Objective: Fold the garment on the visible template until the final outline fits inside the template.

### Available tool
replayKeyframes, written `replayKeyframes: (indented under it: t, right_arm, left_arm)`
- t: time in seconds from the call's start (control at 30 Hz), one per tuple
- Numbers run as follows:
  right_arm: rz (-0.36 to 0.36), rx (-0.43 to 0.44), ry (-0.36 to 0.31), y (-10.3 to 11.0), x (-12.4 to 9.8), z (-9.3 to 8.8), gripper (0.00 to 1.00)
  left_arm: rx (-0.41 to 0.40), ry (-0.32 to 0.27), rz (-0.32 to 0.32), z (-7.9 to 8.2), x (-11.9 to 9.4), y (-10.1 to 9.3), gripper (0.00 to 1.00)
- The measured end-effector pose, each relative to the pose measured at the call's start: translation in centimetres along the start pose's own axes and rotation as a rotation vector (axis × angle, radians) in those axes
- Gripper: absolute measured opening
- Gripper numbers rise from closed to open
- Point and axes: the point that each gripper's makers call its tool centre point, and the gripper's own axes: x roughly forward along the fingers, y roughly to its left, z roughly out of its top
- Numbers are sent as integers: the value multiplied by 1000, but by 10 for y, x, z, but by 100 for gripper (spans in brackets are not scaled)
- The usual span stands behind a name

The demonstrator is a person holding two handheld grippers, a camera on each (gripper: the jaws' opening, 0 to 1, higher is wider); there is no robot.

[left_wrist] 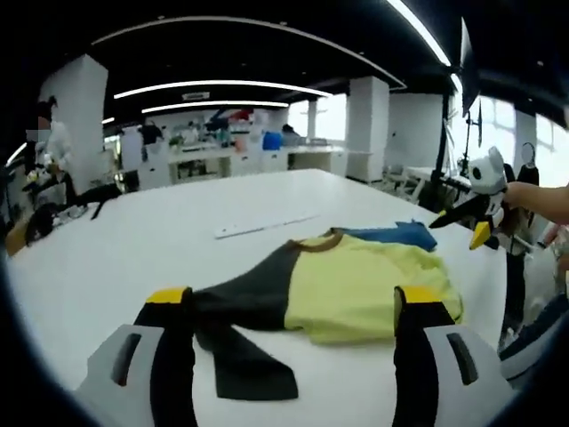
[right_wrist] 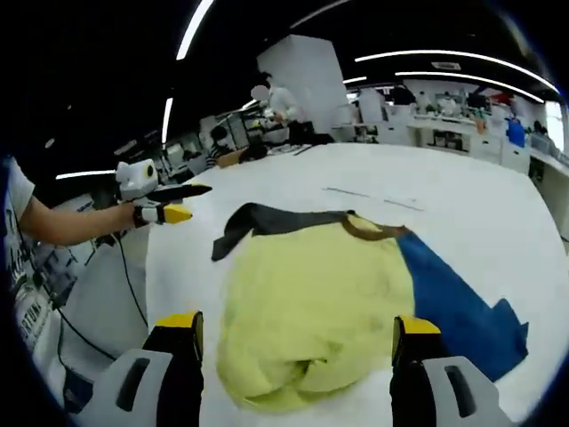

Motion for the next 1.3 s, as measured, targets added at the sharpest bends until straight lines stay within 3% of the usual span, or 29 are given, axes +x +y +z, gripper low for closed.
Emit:
replayKeyframes:
  t: [0.23, 0.67, 0.87, 1.1, 1.3]
  right_arm:
    - [61, -93, 42, 30, 21, -10, 83]
    - [155, -164, 54, 77, 54, -17, 70]
    - [191, -287, 96, 97, 72, -30, 60]
    - [184, -328, 129, 100, 87, -40, 50]
    - [112, -378, 183, 87, 104, -53, 38]
  left_arm:
    - [17, 6, -26, -5, -12, -13, 98]
    - [31, 25, -63, -20, -35, -41, 99]
    - [29, 40, -73, -30, -44, -53, 99]
    - [32, 53, -82, -37, -52, -62, 98]
    - [29, 60, -94, -43, -58, -70, 95]
